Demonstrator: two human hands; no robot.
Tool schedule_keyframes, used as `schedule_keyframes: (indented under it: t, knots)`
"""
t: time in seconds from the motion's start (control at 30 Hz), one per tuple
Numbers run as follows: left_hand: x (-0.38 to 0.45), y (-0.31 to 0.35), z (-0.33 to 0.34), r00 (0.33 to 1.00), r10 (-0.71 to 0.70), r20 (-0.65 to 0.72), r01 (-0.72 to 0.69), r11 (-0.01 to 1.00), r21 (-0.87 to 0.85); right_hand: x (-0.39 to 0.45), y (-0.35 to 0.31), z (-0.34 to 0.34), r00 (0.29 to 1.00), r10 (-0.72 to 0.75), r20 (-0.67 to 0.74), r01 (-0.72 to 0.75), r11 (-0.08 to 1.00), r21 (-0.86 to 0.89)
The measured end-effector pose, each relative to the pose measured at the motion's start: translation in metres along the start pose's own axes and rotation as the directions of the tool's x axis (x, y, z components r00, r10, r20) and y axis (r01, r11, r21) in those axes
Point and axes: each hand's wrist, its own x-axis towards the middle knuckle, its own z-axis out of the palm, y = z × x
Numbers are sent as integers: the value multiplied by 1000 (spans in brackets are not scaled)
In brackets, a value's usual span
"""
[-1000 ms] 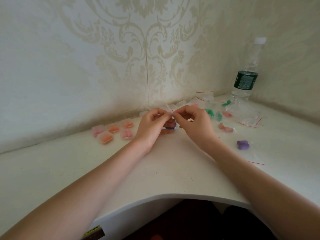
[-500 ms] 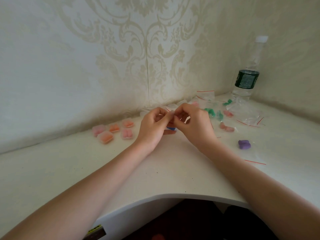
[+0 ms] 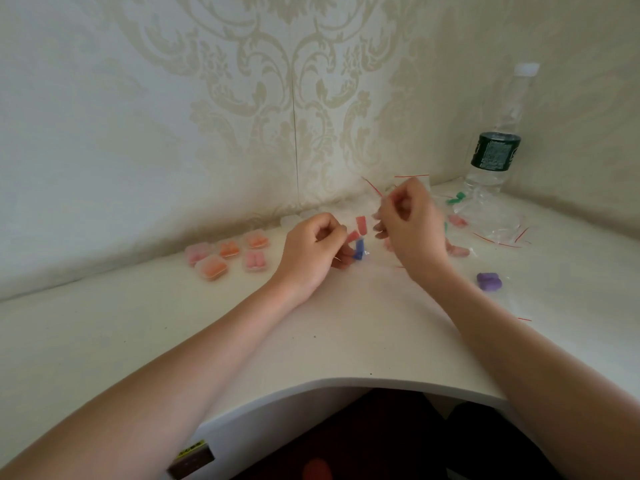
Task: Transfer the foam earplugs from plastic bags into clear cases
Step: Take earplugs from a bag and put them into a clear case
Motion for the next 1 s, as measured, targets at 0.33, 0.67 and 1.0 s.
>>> schedule_keyframes:
  t: [0.33, 0.67, 1.0]
  knots:
    - [2, 3, 0, 996, 19, -90, -31, 991, -132, -10, -5, 5, 980, -32, 197, 32, 999, 5]
    - [6, -3, -1, 996, 25, -89, -28, 999, -30, -17, -8, 9, 975, -38, 219, 40, 999, -8]
    - [-8, 4, 12, 993, 97, -63, -87, 985, 151, -7, 4, 9, 1000, -5, 30, 9, 991, -137]
